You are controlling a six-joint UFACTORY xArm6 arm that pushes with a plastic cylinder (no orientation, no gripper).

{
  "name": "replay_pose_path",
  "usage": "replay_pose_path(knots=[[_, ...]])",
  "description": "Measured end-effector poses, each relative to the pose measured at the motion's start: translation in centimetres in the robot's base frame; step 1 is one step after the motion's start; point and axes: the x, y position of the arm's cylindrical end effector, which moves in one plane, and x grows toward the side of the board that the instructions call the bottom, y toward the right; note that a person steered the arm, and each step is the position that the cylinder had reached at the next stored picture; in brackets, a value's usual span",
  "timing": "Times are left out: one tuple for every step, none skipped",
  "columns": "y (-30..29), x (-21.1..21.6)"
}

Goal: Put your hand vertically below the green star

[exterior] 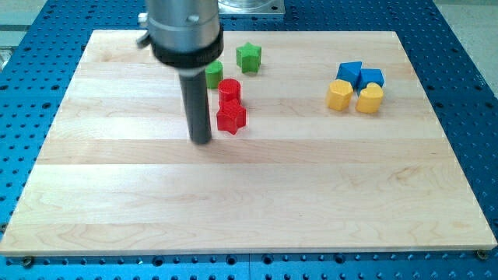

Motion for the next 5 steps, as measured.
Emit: replay_pose_path(knots=[[5.5, 3.7], [15.4, -1.2], [18.3, -9.2], [14.9, -13.9], [11.1, -13.4]])
